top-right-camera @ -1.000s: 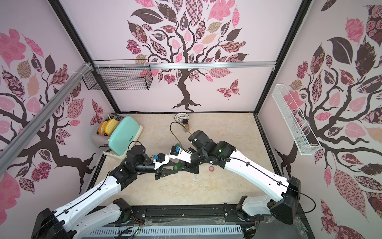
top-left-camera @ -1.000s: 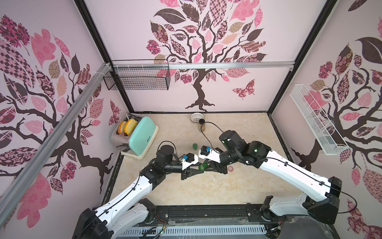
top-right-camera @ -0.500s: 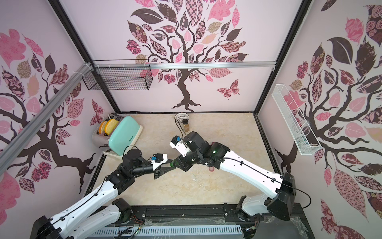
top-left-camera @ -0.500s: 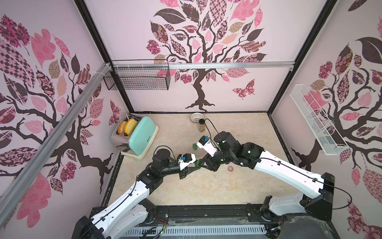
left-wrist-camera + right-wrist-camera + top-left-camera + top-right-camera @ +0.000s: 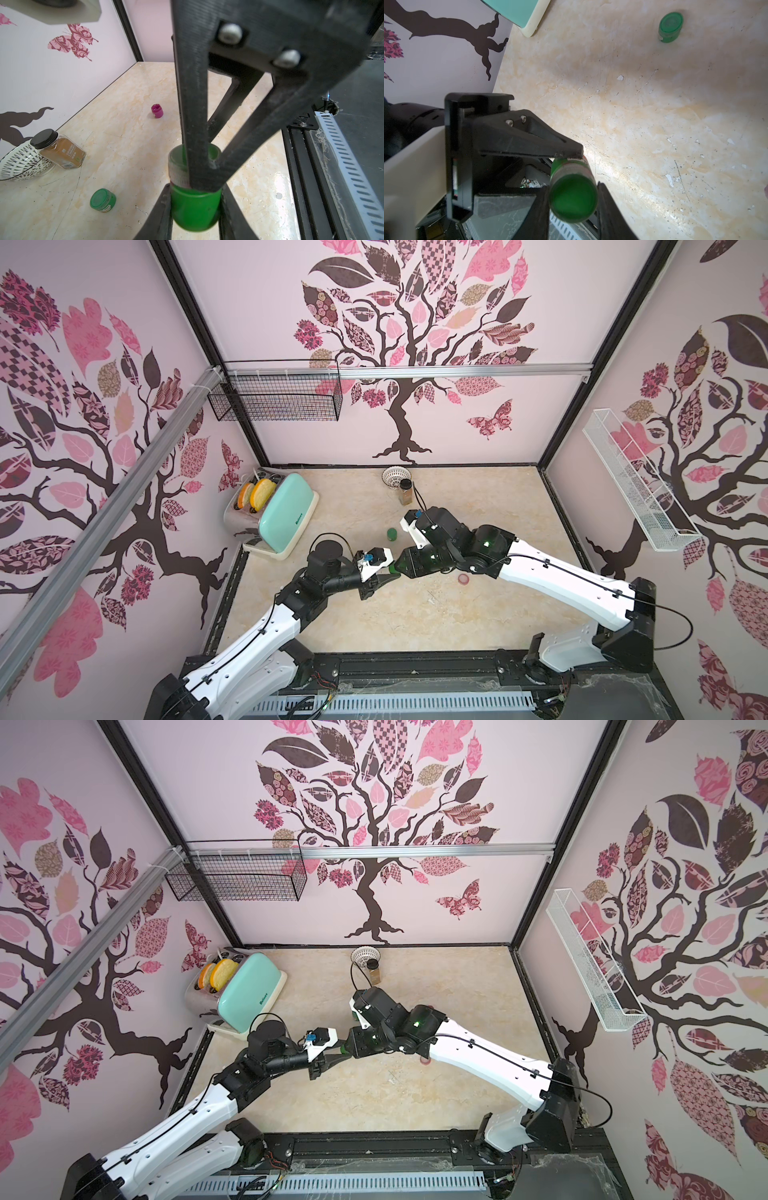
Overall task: Close the paint jar lid
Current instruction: Screw the lid onto the paint jar.
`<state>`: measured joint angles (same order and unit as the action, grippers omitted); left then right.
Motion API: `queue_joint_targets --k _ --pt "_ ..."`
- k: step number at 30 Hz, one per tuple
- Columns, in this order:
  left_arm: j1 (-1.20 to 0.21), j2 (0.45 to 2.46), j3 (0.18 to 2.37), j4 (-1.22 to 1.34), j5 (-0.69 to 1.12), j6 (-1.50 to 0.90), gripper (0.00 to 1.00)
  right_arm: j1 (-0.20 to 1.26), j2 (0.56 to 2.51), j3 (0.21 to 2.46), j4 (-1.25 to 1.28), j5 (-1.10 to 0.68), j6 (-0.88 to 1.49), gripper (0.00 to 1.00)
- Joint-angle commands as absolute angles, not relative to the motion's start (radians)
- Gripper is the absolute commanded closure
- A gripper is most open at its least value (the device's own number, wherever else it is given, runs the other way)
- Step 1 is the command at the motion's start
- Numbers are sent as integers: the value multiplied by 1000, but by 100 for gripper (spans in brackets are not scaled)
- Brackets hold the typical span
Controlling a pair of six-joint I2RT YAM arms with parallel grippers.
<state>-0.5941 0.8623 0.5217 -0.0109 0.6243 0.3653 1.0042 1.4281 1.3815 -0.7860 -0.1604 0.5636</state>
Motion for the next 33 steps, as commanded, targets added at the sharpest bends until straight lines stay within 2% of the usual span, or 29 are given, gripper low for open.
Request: queue_joint_targets --k 1,12,17,28,33 --pt "-604 835 546 109 680 376 85 1025 1445 1414 -768 -156 633 70" --pt "-605 836 545 107 680 376 85 1016 1441 1504 -854 -86 551 43" --pt "-604 833 543 108 680 367 85 999 1400 1534 -874 -50 500 36" --pt "-600 835 517 215 640 265 84 902 1312 1527 -845 -109 292 14" --pt "-527 849 503 315 665 167 84 858 1305 1504 -817 -127 144 4"
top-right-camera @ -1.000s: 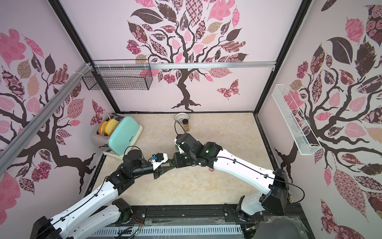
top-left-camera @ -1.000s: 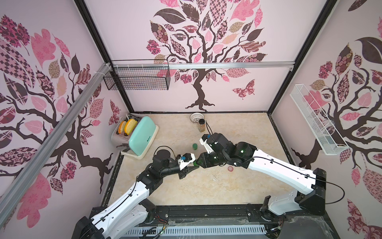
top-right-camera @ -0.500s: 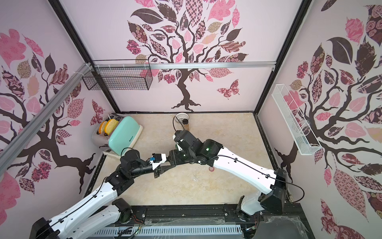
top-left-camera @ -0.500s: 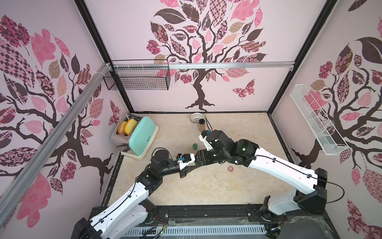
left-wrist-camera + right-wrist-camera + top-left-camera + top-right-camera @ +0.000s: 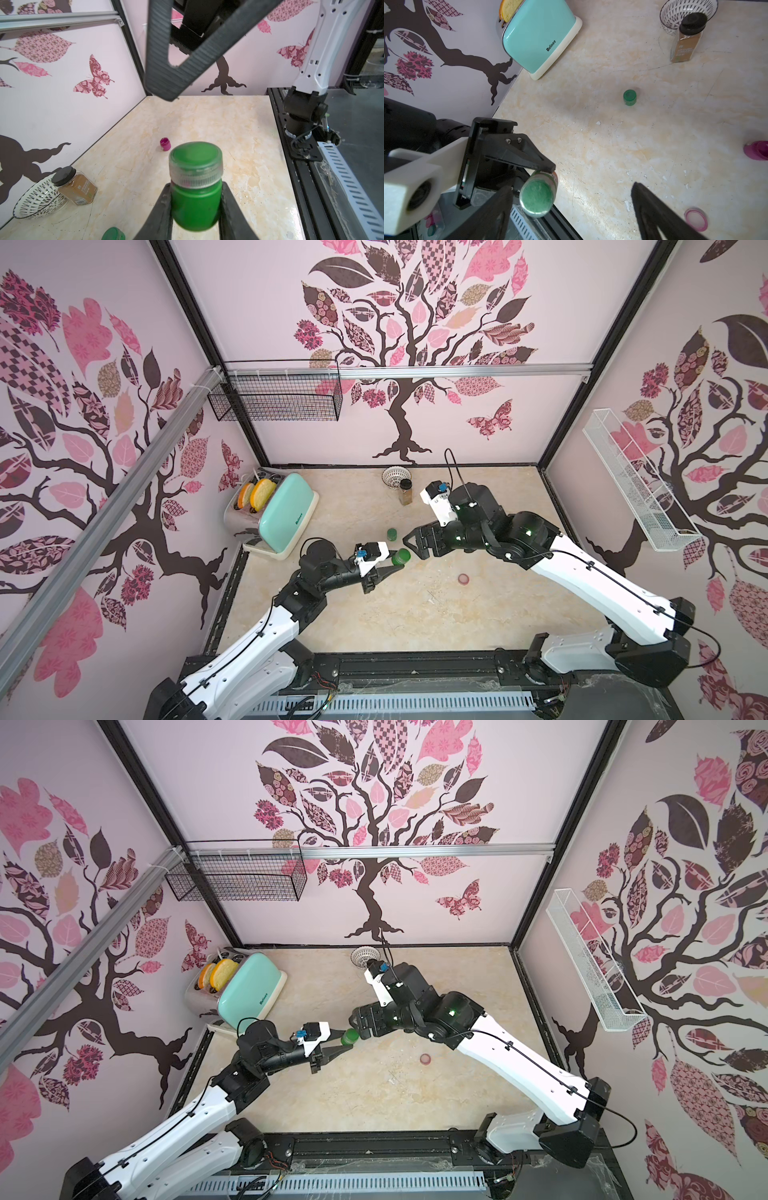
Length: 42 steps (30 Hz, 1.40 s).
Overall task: Close the paint jar lid
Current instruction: Screw the lid onto the paint jar.
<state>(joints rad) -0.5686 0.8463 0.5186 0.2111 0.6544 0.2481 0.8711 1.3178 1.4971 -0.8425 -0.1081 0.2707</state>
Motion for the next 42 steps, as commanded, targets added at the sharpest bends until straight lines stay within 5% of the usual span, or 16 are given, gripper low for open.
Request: queue_joint_targets --k 1,17,42 --pt "-508 852 500 338 675 146 84 858 1307 1499 -812 -126 113 3" --pt "-420 875 509 346 775 112 83 856 1356 1579 -901 -365 -300 12" --pt "-431 896 534 280 894 175 83 856 1497 1782 -1126 -353 -358 22"
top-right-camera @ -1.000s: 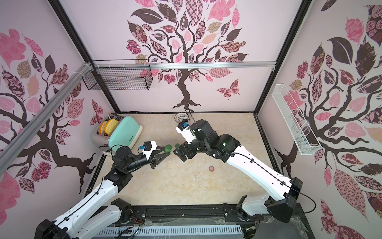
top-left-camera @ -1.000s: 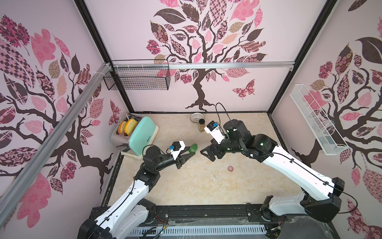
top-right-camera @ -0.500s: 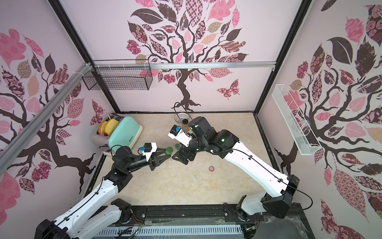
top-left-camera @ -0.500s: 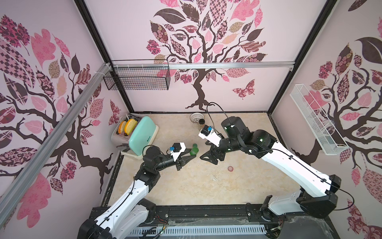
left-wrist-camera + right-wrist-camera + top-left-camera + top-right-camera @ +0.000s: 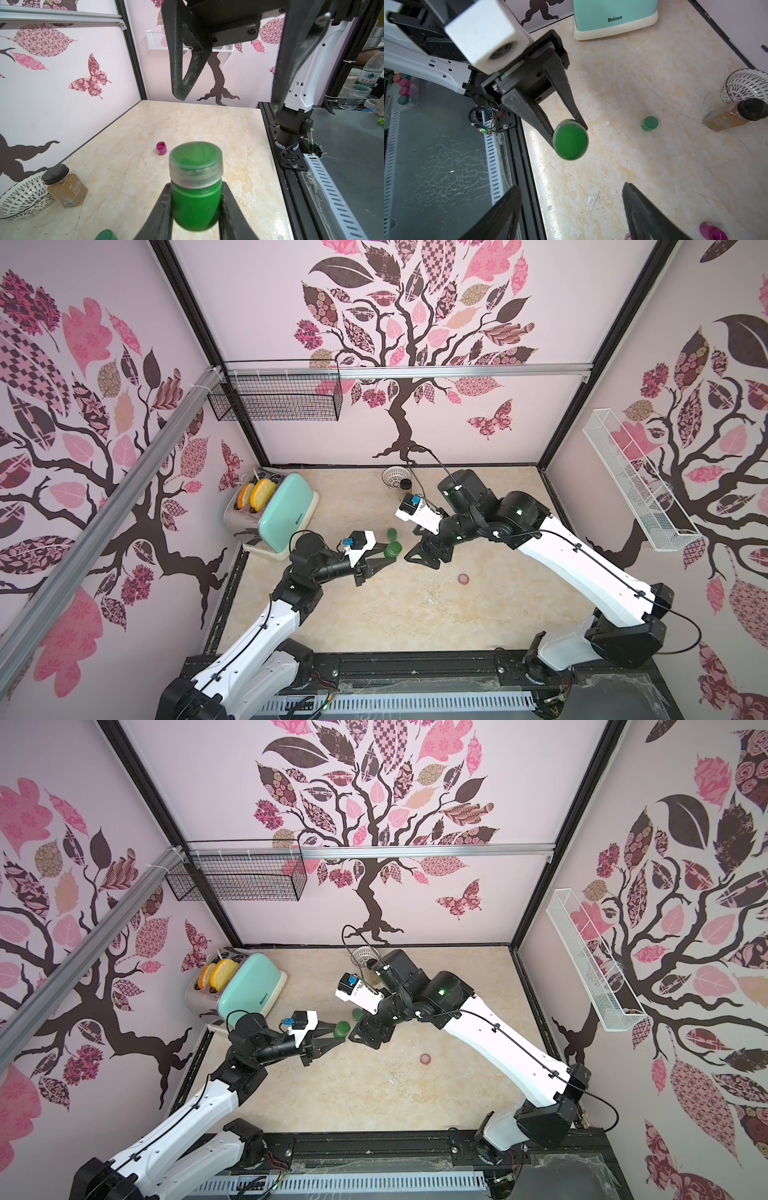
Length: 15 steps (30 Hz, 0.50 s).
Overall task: Close the paint jar lid
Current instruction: Screw the lid onto the paint jar.
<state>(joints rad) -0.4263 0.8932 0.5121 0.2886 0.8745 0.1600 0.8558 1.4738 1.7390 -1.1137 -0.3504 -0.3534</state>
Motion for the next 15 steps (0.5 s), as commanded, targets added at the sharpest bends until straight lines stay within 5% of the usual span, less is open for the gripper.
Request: queue_joint_targets --k 1,15 --pt "-432 899 534 280 896 175 83 856 1508 1790 -1125 -365 -359 23" --pt "-437 902 542 264 907 183 83 899 1625 1858 -1120 -345 -347 33"
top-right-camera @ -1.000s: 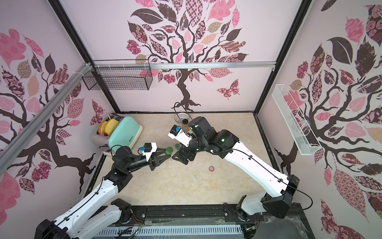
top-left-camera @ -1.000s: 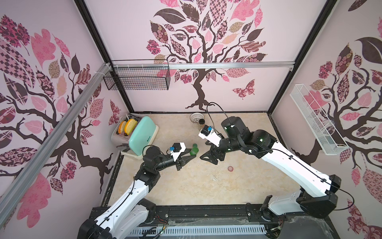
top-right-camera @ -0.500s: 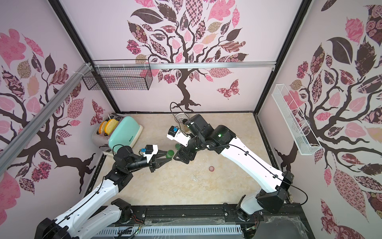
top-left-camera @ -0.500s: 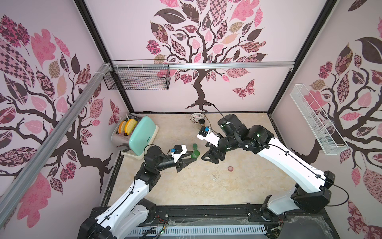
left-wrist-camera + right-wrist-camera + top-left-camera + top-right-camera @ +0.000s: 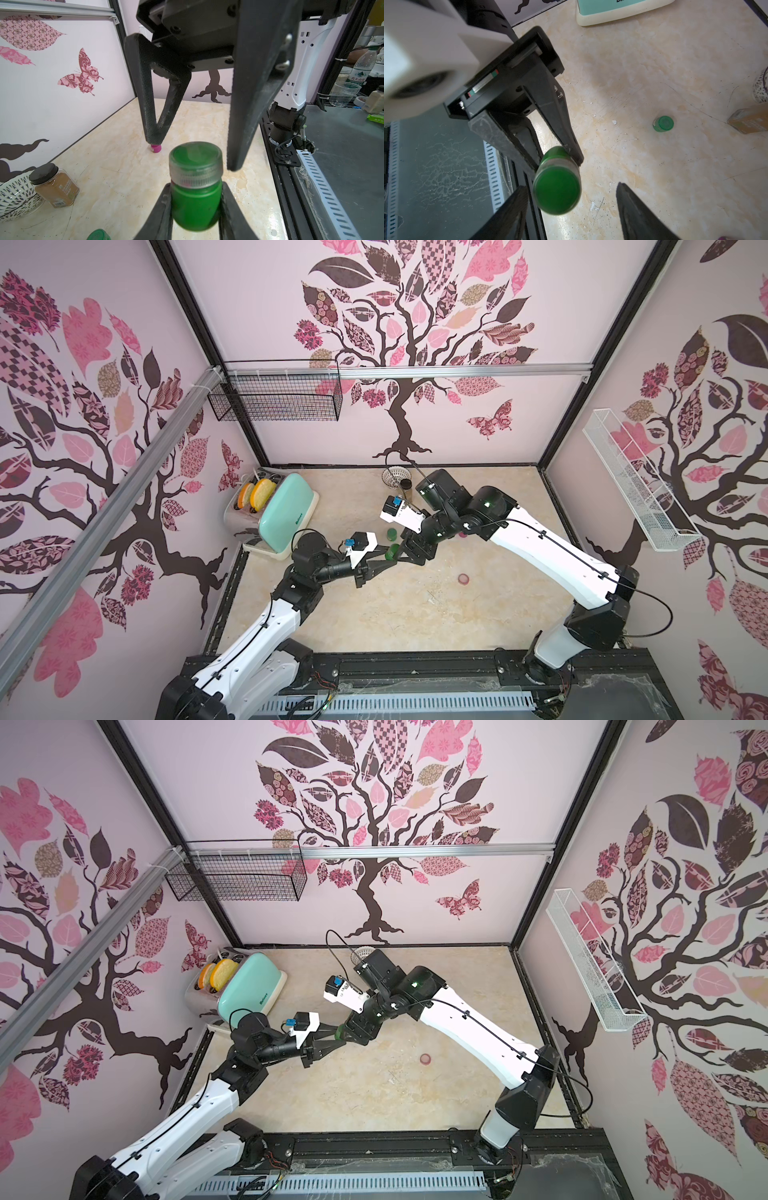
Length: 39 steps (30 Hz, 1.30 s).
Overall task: Close the paint jar lid
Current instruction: Screw the lid onto the paint jar.
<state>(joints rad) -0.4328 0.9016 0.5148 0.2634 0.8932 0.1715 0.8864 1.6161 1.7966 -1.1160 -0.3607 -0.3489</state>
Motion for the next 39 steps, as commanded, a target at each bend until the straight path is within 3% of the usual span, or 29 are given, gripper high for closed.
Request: queue_joint_targets --k 1,15,22,34,39 --pt "-437 902 541 264 907 183 83 901 1631 1862 -1125 -341 -347 36" --pt "-438 898 543 253 900 189 83 908 1622 1842 -1106 -319 -304 60" --pt "-440 888 542 253 874 195 83 919 1583 1752 -1006 -250 -101 77" --pt "-439 871 537 252 841 211 83 1017 1594 1678 -921 -69 420 80" --pt "-440 869 537 249 839 213 83 1034 1606 1676 -915 -49 516 75"
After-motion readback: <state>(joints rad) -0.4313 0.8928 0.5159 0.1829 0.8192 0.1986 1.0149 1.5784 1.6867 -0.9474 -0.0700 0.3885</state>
